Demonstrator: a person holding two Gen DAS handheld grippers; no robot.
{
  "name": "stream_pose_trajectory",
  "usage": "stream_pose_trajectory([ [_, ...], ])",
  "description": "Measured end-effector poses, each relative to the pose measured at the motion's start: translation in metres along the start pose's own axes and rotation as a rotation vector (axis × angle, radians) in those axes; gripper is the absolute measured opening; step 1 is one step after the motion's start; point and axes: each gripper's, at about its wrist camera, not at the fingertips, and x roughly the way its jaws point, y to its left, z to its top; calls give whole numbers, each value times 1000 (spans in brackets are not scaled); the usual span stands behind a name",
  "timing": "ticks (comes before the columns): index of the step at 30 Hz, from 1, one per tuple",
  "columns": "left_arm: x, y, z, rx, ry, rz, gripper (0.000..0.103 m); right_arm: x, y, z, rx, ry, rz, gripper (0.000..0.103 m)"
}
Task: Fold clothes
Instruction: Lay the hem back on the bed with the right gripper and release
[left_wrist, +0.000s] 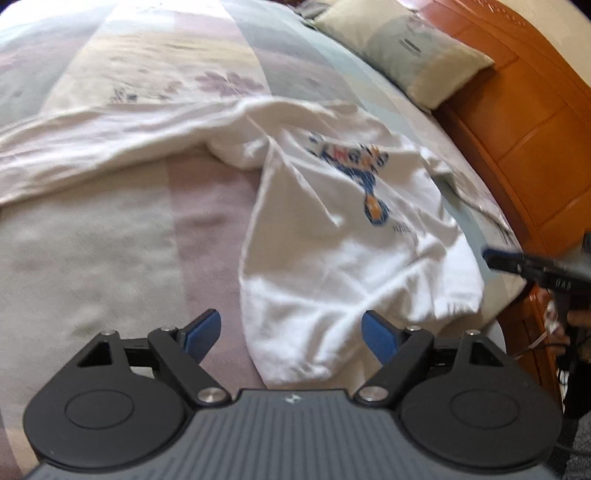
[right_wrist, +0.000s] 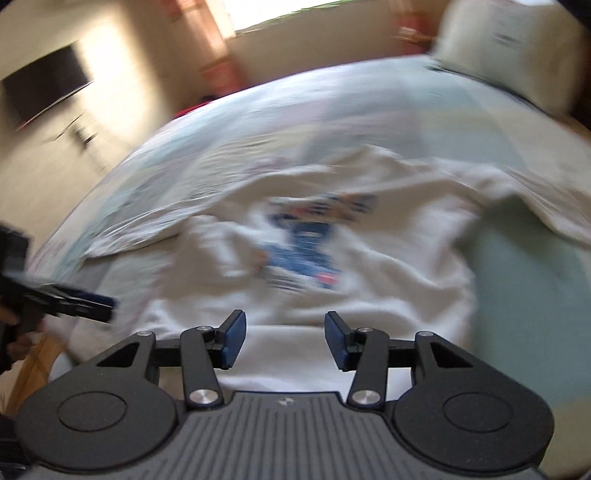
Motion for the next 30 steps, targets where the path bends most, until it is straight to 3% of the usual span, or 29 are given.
stream_pose_trajectory([
  [4,16,10,2,-91,6,-9,82,-14,-55,-15,149,-18,-58,61],
  [9,29,-2,-1,-113,1,10,82,-12,-106,-38,292,10,-16,63],
  [14,22,-30,1,-86,-49,-31,83,3,-113,-52,307,59,16,65],
  [18,27,-71,1,48,-25,-69,84,-8,-99,-54,231,25,-21,73],
  [22,56,-130,1,235,81,-164,84,-22,-101,-57,232,-7,-47,73],
  [27,109,-198,-7,317,272,-395,85,-42,-115,-69,276,-46,-88,77],
  [30,146,-224,-15,331,364,-440,85,-53,-121,-79,299,-56,-117,79],
])
